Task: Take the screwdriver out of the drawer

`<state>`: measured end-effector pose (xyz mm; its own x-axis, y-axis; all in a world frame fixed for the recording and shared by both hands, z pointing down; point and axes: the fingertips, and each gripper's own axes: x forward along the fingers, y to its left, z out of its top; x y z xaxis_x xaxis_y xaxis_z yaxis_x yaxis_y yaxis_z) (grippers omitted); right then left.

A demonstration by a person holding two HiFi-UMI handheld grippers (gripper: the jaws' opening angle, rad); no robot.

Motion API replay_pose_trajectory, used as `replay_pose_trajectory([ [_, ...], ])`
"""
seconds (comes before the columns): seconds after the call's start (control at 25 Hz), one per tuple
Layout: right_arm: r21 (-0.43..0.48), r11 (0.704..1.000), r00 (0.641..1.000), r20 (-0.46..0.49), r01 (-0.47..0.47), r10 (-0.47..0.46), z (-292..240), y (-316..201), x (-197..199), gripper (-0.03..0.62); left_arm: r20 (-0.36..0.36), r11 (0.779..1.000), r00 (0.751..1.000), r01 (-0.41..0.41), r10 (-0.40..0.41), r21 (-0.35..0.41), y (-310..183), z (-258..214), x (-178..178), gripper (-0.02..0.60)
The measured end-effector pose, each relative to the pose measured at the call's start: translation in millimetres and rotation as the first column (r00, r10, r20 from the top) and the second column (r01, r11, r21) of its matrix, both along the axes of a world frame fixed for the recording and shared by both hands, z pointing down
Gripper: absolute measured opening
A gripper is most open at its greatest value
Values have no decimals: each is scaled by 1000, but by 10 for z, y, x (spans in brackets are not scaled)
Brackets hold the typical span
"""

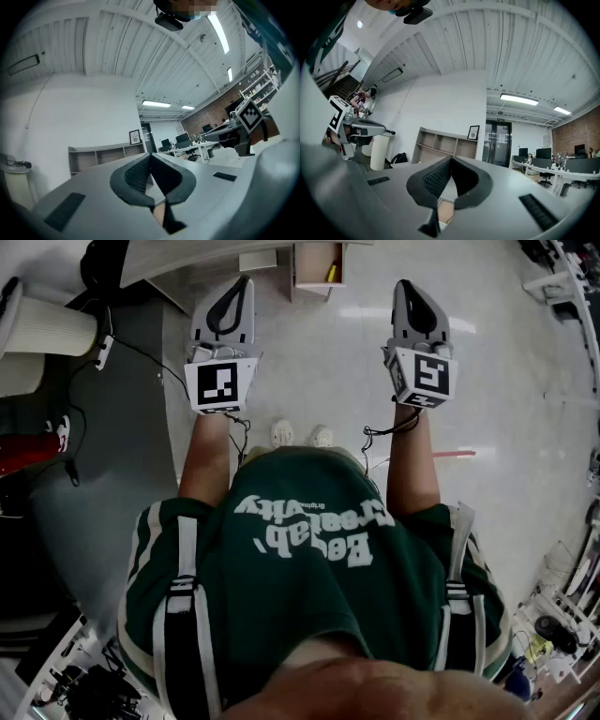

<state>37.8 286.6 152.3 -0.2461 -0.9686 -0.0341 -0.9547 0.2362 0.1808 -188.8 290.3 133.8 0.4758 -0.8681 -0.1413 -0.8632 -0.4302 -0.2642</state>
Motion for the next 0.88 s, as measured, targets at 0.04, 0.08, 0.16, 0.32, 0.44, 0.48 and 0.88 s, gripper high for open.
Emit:
replay_pose_trajectory([
  [0.04, 3, 1000, 1000, 0, 0, 0, -15, 3, 0, 32, -2, 1000, 1000, -2, 2, 2, 2, -16, 4, 17],
  [0.08, 6, 1000, 1000, 0, 0, 0, -29, 5, -2, 32, -4, 1000, 1000, -4, 4, 4, 3, -30, 7, 17],
  [0.16, 12, 1000, 1000, -2, 1, -1, -44, 1, -15, 32, -7, 1000, 1000, -8, 8, 7, -4, -46, 12, 17],
  [0.32, 18, 1000, 1000, -9, 2, -2, -30, -29, -38, 32, -7, 1000, 1000, -15, 16, 12, -36, -40, 20, 17],
  [0.44, 21, 1000, 1000, -5, 5, -5, -42, -39, -57, 32, -7, 1000, 1000, -16, 16, 13, -46, -53, 14, 17],
  [0.48, 20, 1000, 1000, -6, 7, -7, -46, -36, -57, 32, -9, 1000, 1000, -17, 17, 12, -48, -54, 25, 17],
  [0.88, 32, 999, 1000, -1, 6, -6, -91, -56, -55, 32, -16, 999, 999, -37, 37, 8, -98, -74, 61, 17],
])
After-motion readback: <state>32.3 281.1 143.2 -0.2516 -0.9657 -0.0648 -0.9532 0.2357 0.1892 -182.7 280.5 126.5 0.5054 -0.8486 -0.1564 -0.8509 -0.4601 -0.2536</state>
